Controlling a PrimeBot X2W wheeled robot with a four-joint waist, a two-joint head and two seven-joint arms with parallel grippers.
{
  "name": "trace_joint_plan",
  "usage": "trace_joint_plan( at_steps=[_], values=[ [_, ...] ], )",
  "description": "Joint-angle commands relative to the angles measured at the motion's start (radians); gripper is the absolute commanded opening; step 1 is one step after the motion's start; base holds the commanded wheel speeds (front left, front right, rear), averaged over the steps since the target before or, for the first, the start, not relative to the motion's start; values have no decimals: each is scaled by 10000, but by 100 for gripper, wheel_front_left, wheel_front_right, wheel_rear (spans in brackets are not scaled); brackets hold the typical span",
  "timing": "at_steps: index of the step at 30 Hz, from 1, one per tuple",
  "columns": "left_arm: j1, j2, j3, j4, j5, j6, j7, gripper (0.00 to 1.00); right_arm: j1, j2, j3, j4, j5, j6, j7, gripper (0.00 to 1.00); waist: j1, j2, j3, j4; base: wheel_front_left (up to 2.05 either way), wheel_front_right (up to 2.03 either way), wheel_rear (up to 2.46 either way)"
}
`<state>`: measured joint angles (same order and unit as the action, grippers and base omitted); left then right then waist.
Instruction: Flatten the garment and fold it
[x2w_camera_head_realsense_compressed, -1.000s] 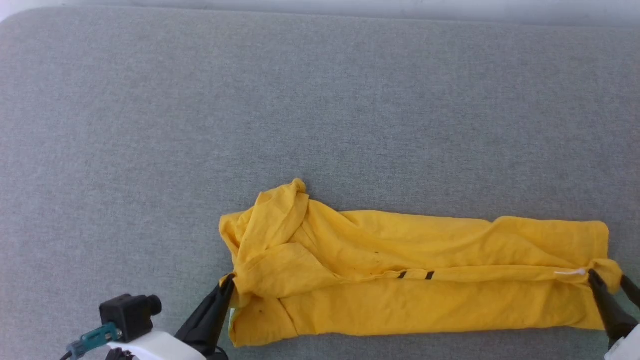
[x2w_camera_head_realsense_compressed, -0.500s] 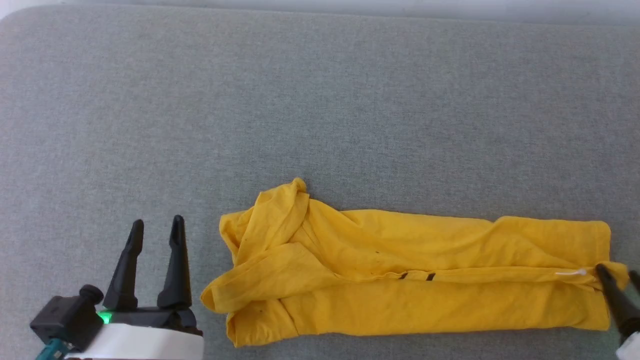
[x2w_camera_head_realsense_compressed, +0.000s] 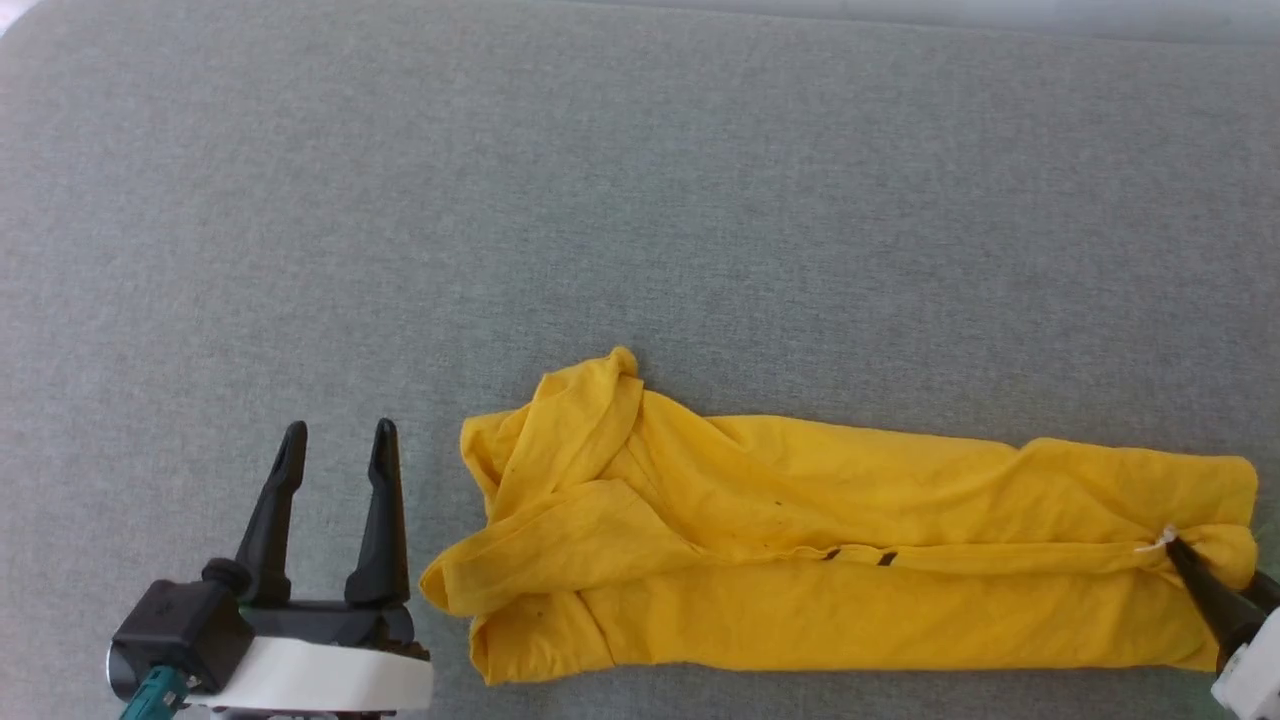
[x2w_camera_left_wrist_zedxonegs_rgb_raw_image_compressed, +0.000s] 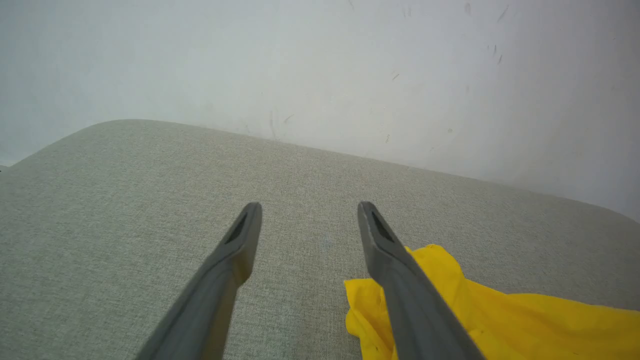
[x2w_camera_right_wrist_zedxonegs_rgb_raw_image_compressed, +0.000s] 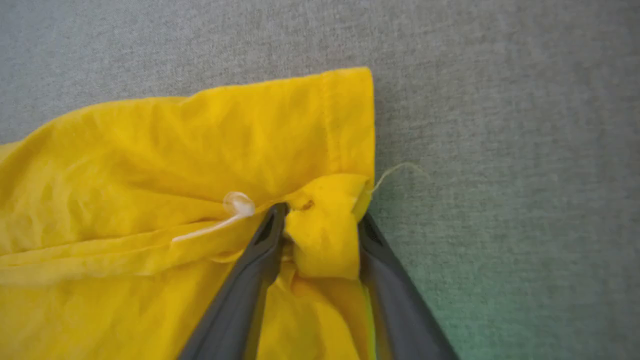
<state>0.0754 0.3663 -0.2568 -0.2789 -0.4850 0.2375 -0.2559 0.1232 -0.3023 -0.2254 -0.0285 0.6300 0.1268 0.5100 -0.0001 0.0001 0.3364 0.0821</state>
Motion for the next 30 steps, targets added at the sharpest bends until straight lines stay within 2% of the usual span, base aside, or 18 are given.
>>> trace_joint_plan(
  at_steps=[1, 6, 13, 17, 20, 22, 29, 30],
  values=[
    [-202, -79, -18, 58, 96, -28, -54, 100, -78, 304, 376, 264, 136, 39, 293, 0, 1, -1, 22, 55, 0, 0, 0],
    [-257, -82, 14, 189, 265, 1, -56, 100, -413, 117, -377, 118, -57, 39, 99, 0, 1, -1, 3, 93, 0, 0, 0],
    [-212, -193, 10, 339, 339, -49, -57, 100, -581, -257, -2480, 194, -920, 39, -429, 0, 1, -1, -53, 113, 0, 0, 0],
    [-189, -263, 23, 419, 343, -99, -57, 100, -447, -206, -3105, 105, -1023, 39, -499, 0, 1, -1, -84, 102, 0, 0, 0],
    [-185, -287, 43, 490, 314, -156, -58, 100, -371, -47, -2774, -270, -792, 39, -323, 0, 1, -1, -102, 43, 0, 0, 0],
    [-202, -300, 28, 556, 285, -207, -58, 100, -317, -27, -2262, -709, -709, 39, -317, 0, 1, -1, -112, 7, 0, 0, 0],
    [-297, -407, -55, 730, 217, -328, -58, 100, -241, 709, -206, -2210, -115, 39, 41, 0, 1, -1, -197, -5, 0, 0, 0],
    [-297, -407, -55, 730, 217, -328, -58, 100, -241, 709, -206, -2210, -115, 39, 41, 0, 1, -1, -197, -5, 0, 0, 0]
  ],
)
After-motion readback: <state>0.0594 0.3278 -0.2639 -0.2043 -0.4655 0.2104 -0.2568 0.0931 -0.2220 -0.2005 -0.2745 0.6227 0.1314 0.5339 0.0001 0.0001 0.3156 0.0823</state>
